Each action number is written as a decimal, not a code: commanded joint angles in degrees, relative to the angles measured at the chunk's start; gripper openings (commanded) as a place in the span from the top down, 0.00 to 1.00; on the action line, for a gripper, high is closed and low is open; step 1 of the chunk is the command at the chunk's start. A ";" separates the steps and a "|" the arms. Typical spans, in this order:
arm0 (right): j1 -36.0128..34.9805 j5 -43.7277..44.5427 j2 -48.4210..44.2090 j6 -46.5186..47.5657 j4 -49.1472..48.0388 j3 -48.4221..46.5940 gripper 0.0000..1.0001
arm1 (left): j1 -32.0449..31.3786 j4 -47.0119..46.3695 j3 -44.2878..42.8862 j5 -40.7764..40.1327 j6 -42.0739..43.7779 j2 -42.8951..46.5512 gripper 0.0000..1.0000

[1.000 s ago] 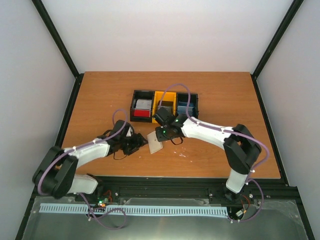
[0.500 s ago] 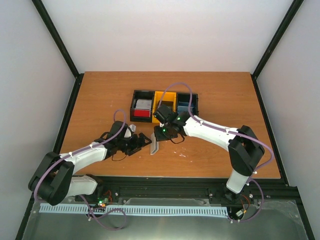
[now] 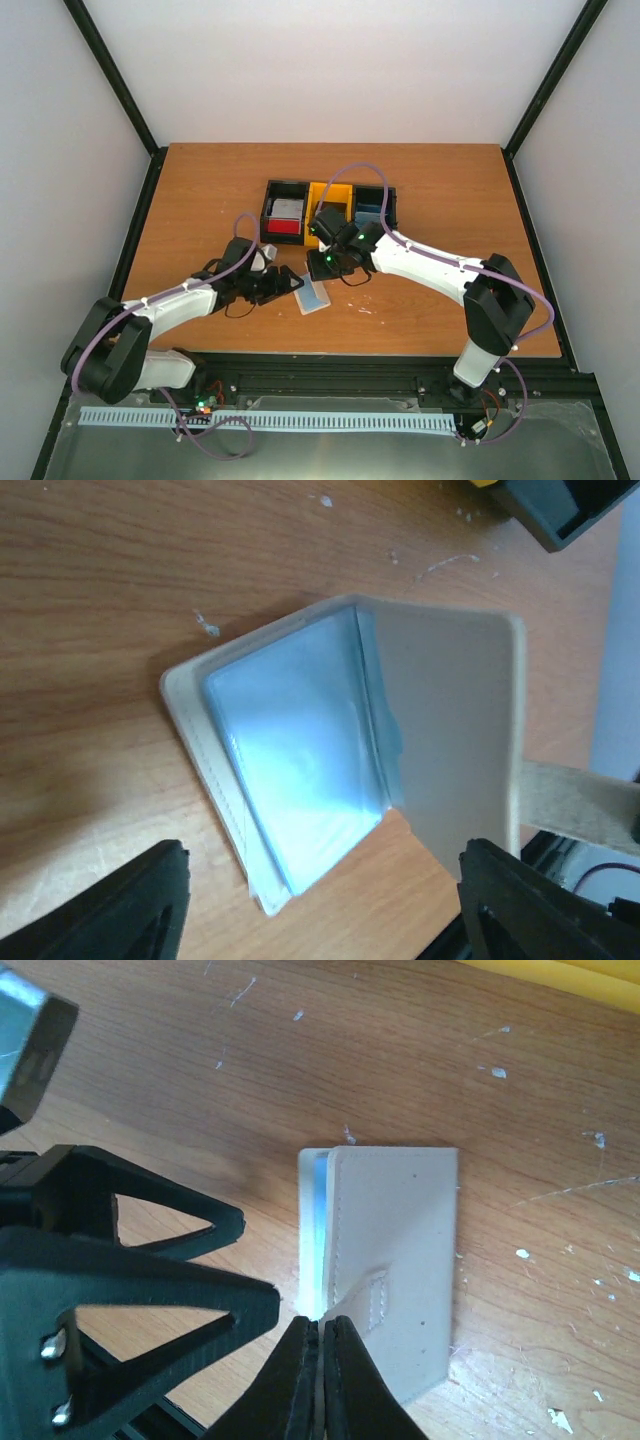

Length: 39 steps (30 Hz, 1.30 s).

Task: Put the credit cards into the card holder
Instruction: Open the card holder at the center of the board.

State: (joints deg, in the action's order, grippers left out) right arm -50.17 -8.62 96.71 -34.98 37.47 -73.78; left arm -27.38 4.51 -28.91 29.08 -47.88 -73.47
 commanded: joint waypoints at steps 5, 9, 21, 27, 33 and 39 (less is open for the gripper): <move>0.25 2.79 1.42 0.85 0.79 0.29 0.97 | 0.35 3.62 -2.76 -3.09 2.02 -3.53 0.32; 0.25 11.07 2.48 0.72 4.28 0.46 0.96 | 0.33 6.64 -3.26 -6.28 1.66 -4.64 0.39; 0.34 35.93 6.12 -3.93 15.52 -2.56 0.58 | 0.31 5.15 -4.04 -4.01 2.02 -7.71 0.44; 0.25 30.03 1.23 0.79 12.41 -5.50 0.62 | 0.31 5.15 -4.91 -2.76 1.74 -7.61 0.45; 0.27 7.77 -3.82 5.58 1.29 -3.54 0.74 | 0.33 6.14 -5.43 -2.97 0.24 -10.60 0.48; -0.40 -8.31 0.11 5.15 -2.71 -1.91 0.79 | 0.31 7.68 -6.69 -4.27 -0.25 -13.62 0.56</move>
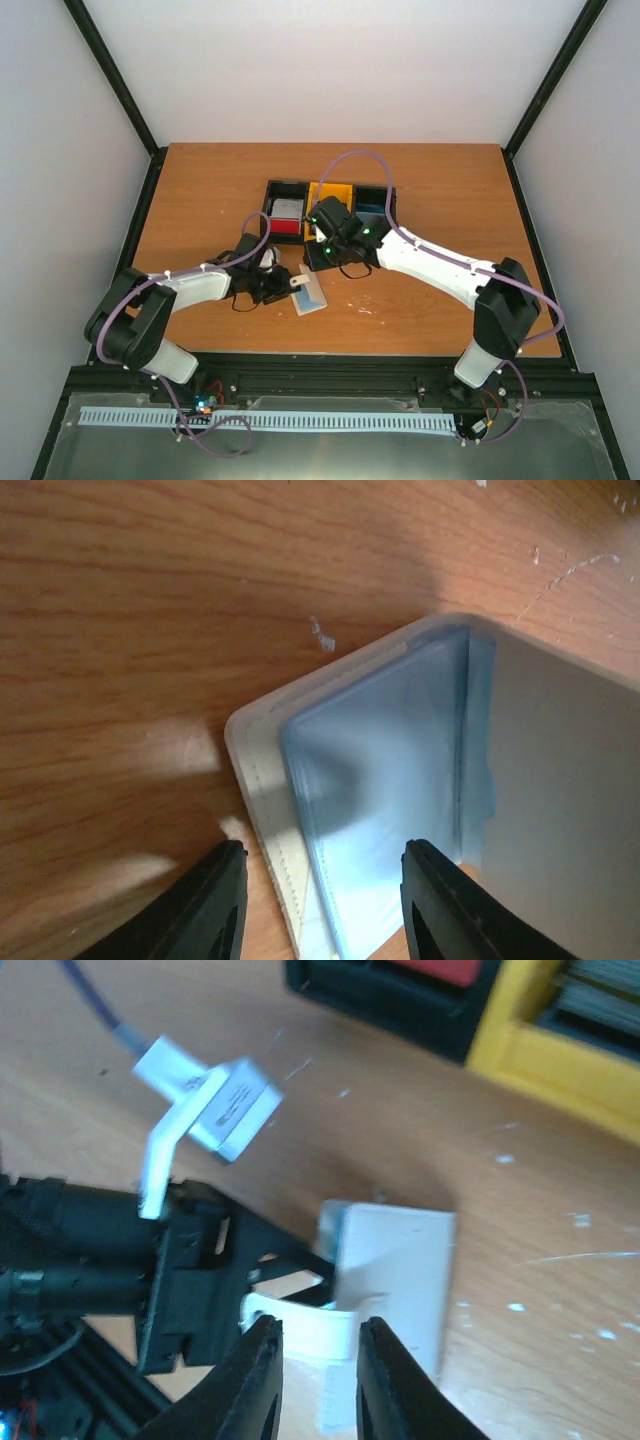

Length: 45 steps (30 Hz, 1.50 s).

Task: Put the credit cards into the card holder
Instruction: Open the card holder at the center of the board.

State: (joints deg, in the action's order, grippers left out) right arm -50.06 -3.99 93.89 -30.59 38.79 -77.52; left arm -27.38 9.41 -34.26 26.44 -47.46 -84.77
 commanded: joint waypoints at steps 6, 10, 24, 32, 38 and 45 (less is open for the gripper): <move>-3.03 -15.50 5.24 0.79 -5.98 3.56 0.86 | 0.31 6.22 -3.33 -3.44 -1.55 -6.73 0.54; -4.76 -16.81 3.64 2.48 -7.06 5.60 0.84 | 0.31 5.20 -3.25 -1.39 -1.37 -7.13 0.48; -8.47 10.27 6.65 -1.37 0.21 7.55 0.83 | 0.31 5.79 -4.00 -0.62 -0.06 -9.54 0.44; -8.46 24.25 7.78 -6.84 2.06 7.26 0.81 | 0.31 7.25 -4.09 -2.28 0.49 -11.74 0.46; -7.48 27.87 9.83 -5.01 1.92 5.64 0.81 | 0.31 7.64 -4.79 -2.80 1.01 -12.97 0.46; -3.75 28.50 12.37 -1.30 -0.20 4.57 0.78 | 0.35 7.46 -4.99 -2.72 1.92 -13.22 0.46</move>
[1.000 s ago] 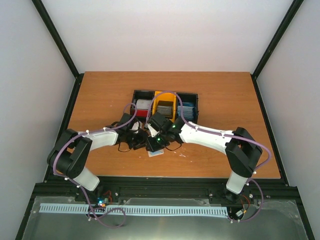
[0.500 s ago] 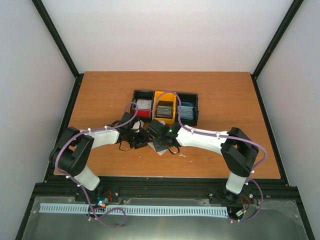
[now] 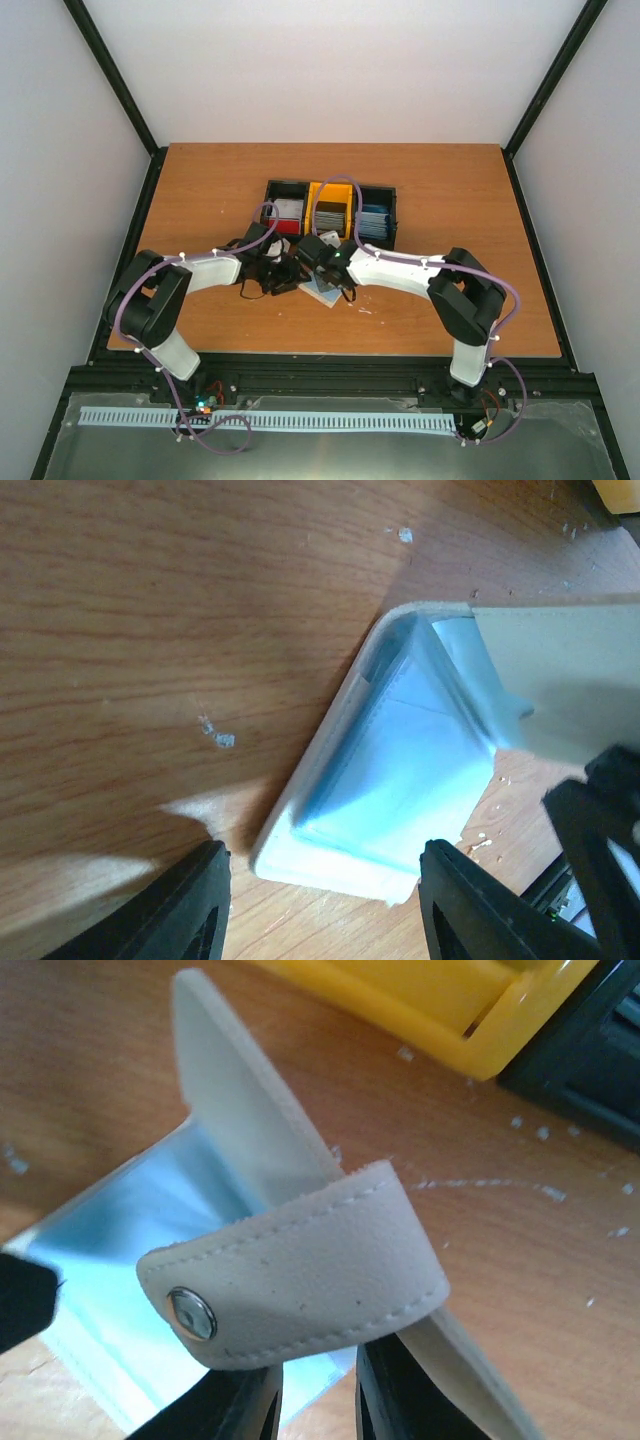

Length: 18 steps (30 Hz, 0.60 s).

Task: Put the credit cards into the card holder
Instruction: Open the card holder at the center of the board.

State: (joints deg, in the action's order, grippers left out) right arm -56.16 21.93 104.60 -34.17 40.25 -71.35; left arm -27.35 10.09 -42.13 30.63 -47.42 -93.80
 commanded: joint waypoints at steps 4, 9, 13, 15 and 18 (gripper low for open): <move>5.48 -4.52 4.13 6.83 -4.72 -1.51 0.74 | 0.33 6.30 2.99 -6.78 2.12 -2.89 0.46; 9.08 -13.88 6.69 10.82 -7.72 -0.51 0.68 | 0.28 6.67 2.68 -7.57 2.16 -1.61 0.45; 10.36 -18.83 7.19 10.65 -6.98 -0.36 0.66 | 0.28 6.80 2.69 -7.97 2.26 -0.72 0.45; 10.37 -20.99 7.06 8.54 -4.48 -0.65 0.63 | 0.28 6.96 2.83 -8.28 2.34 0.01 0.45; 10.24 -25.54 5.81 2.40 -2.17 1.25 0.60 | 0.28 7.33 3.62 -9.61 2.01 2.07 0.43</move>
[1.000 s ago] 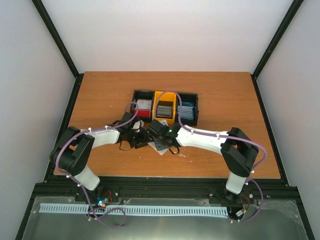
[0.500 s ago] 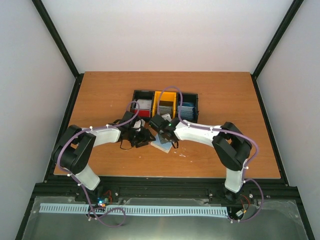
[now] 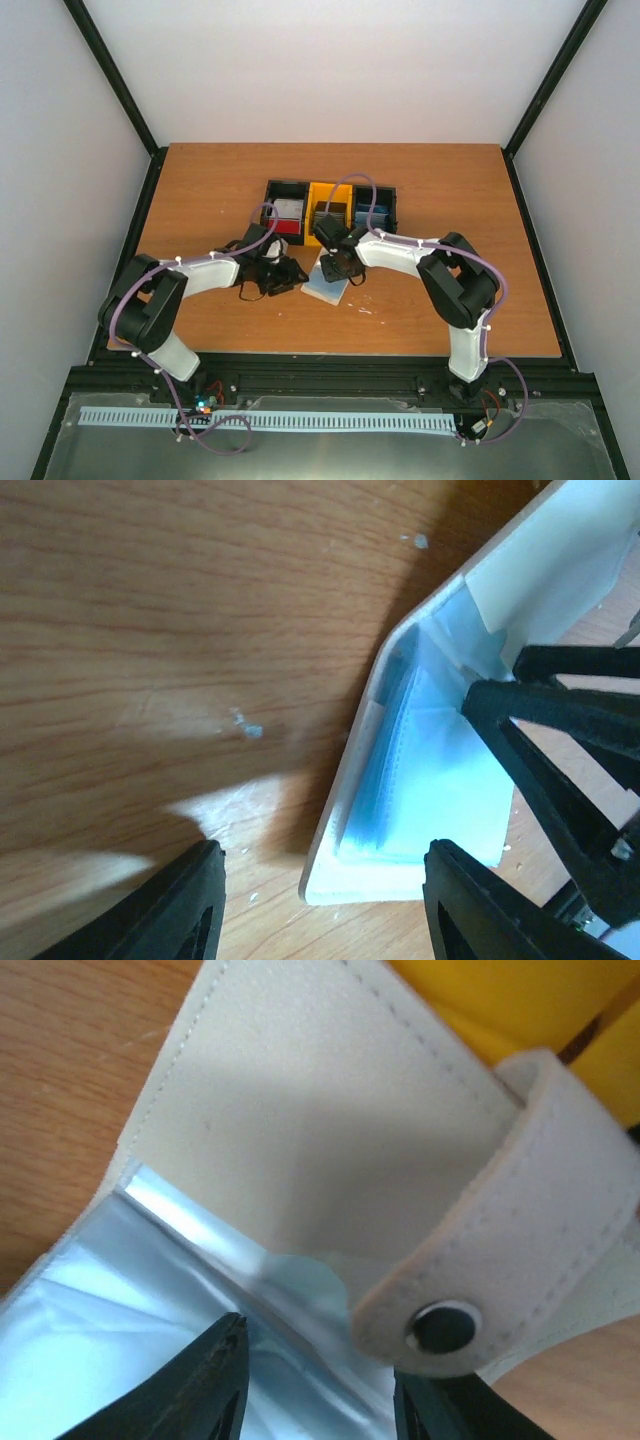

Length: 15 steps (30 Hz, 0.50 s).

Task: Put the credit cards into the card holder
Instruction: Open the card holder at the center of the board.

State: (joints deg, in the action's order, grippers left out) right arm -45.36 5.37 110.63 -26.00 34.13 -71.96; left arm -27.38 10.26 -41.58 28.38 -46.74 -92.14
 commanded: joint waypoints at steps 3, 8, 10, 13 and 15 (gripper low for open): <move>-0.84 -12.94 -1.83 -12.50 4.47 5.00 0.58 | 0.31 7.76 3.90 -9.40 0.64 3.21 0.41; -0.91 -15.42 -5.21 -22.06 2.38 8.21 0.57 | 0.31 8.25 5.87 -10.98 -1.32 6.73 0.40; -0.90 -15.98 -6.23 -25.80 1.24 9.03 0.56 | 0.31 8.18 7.18 -10.58 -2.21 8.44 0.39; -1.00 -16.50 -7.68 -33.47 -1.18 11.95 0.55 | 0.31 7.92 9.85 -8.30 -3.97 11.96 0.39; -1.60 -16.62 -8.47 -37.97 -3.05 14.08 0.55 | 0.31 6.78 12.15 -5.58 -5.30 15.40 0.38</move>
State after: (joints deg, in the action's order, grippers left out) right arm -45.69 -8.32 103.13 -51.03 31.53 -62.43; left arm -27.35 13.41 -33.56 21.17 -48.73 -80.77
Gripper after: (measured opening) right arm 0.448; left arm 0.610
